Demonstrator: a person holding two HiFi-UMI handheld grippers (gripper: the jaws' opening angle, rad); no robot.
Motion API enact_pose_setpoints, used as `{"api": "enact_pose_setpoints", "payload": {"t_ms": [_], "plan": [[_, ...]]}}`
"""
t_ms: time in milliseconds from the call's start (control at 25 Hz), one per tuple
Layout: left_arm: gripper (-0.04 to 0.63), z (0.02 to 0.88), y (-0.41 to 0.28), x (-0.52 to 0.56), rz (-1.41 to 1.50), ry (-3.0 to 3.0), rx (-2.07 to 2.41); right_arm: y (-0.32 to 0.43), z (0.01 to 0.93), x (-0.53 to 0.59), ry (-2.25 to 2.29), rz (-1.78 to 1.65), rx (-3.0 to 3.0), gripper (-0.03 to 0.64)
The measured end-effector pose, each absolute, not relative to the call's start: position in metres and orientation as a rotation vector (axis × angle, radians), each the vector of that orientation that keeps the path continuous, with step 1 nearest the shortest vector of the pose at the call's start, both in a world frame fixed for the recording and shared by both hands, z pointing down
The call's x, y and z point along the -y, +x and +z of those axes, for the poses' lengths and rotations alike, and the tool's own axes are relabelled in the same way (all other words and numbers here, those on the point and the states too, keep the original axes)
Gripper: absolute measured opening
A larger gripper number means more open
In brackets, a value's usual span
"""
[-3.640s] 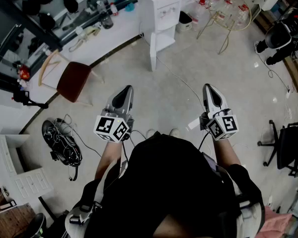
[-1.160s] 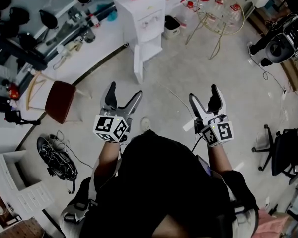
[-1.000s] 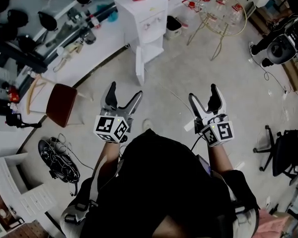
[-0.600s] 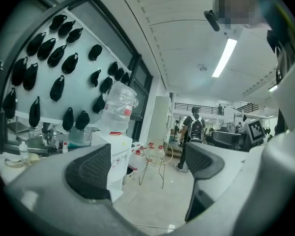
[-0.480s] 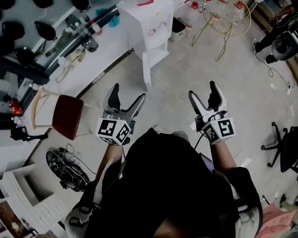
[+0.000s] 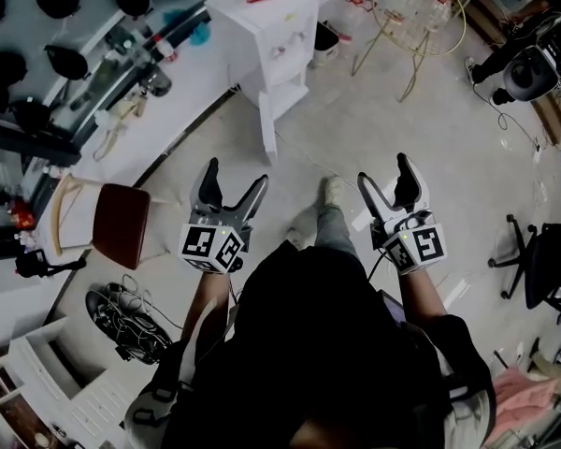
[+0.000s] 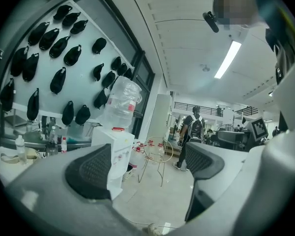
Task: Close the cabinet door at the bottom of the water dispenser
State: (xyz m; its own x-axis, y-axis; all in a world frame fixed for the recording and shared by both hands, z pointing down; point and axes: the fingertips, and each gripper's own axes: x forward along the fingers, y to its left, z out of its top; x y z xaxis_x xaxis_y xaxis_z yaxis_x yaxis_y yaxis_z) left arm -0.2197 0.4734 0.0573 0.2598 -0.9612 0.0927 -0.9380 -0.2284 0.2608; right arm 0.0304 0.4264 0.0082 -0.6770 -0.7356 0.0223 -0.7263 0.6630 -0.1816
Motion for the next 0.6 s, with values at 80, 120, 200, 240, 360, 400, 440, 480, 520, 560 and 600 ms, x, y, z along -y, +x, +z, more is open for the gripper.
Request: {"api": "enact_pose_setpoints", "payload": {"t_ms": [80,120,200,240,360,400,440,480,520,560,600], "plan": [[0.469,0.059,-0.22,-0.468,-0.123,2.269,1.757,0.03,0.014,-0.419,-1.25,-0.261,-2.833,0.391],[0.469,0.06,-0.22,-0.465,-0.121,2.267,1.759,0.029,0.015,-0.415,-1.25,-0.258,-2.839,0.391],[0.469,0.062,-0.223,-0.458,-0.116,2.26,1.765,0.025,0.018,-0.405,-1.239,-0.252,-2.852,0.388],[0.468,0.064,-0.224,-0.455,-0.112,2.256,1.769,0.023,0.019,-0.4,-1.231,-0.248,-2.86,0.387],[0.468,0.071,-0.225,-0.445,-0.089,2.244,1.773,0.015,0.025,-0.386,-1.203,-0.245,-2.88,0.383],[0.468,0.074,-0.226,-0.442,-0.082,2.239,1.773,0.013,0.027,-0.382,-1.192,-0.25,-2.883,0.383],[0.468,0.077,-0.226,-0.439,-0.075,2.234,1.773,0.011,0.028,-0.377,-1.18,-0.256,-2.886,0.38],[0.468,0.081,-0.227,-0.435,-0.068,2.227,1.774,0.008,0.03,-0.373,-1.169,-0.261,-2.89,0.38],[0.468,0.084,-0.227,-0.432,-0.062,2.219,1.776,0.006,0.032,-0.368,-1.158,-0.264,-2.896,0.379],[0.468,0.087,-0.228,-0.428,-0.057,2.211,1.777,0.005,0.035,-0.364,-1.149,-0.266,-2.902,0.377],[0.468,0.09,-0.227,-0.424,-0.052,2.202,1.778,0.004,0.037,-0.36,-1.141,-0.267,-2.91,0.377]]}}
